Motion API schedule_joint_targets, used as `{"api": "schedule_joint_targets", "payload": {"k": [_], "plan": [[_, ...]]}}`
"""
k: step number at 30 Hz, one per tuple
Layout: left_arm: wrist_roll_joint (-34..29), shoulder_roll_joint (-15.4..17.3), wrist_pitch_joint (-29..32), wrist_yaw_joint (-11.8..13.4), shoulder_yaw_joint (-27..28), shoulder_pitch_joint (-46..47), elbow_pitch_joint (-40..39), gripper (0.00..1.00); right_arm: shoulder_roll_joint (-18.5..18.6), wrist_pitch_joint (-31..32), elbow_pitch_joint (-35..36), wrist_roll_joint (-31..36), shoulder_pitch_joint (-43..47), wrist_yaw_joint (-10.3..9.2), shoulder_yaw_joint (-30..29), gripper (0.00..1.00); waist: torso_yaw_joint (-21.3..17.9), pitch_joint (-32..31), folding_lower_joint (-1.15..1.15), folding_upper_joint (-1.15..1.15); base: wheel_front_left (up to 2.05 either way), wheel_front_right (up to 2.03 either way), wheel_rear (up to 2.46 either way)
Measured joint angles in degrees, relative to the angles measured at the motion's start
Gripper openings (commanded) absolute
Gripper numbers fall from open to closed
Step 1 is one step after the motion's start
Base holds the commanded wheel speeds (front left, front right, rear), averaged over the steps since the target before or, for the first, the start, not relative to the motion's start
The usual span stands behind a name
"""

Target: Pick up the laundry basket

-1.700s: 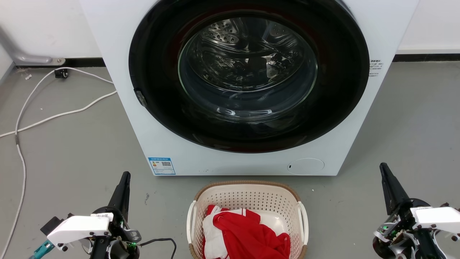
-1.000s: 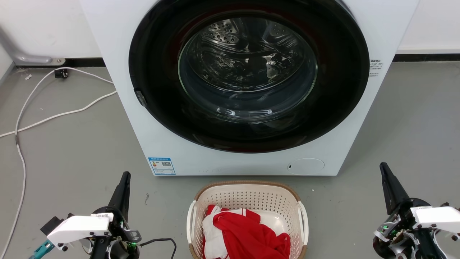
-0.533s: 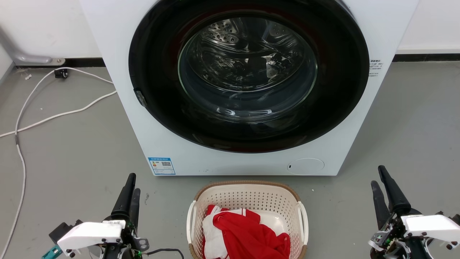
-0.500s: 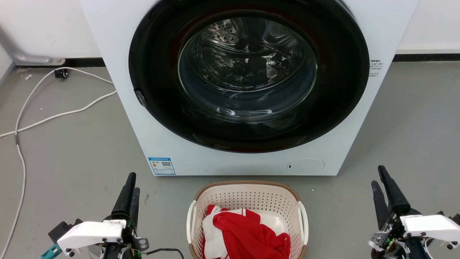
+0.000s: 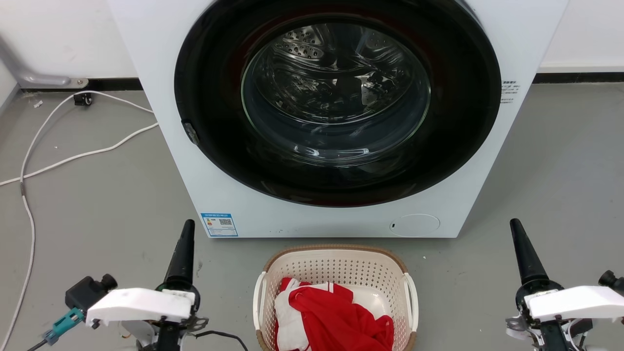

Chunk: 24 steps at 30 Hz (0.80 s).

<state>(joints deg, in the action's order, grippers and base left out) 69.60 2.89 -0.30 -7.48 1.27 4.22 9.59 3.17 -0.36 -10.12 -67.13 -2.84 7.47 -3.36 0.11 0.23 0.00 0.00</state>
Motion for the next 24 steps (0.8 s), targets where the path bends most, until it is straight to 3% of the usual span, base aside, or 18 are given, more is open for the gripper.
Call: {"api": "schedule_joint_targets", "payload": {"k": [9,24], "plan": [[-14.1,0.0,-2.4,1.2,-2.6,0.2,-0.8,1.00,0.0,-2.2,0.8,13.1,0.8,0.00,0.0,1.00,0.0,0.0,0.00,0.00,0.00,0.00,0.00],[-27.4,0.1,-5.1,2.1,-4.5,0.3,-0.8,1.00,-0.1,-3.2,2.3,27.8,1.7,0.01,0.1,1.00,0.0,0.1,0.00,0.00,0.00,0.00,0.00]]}}
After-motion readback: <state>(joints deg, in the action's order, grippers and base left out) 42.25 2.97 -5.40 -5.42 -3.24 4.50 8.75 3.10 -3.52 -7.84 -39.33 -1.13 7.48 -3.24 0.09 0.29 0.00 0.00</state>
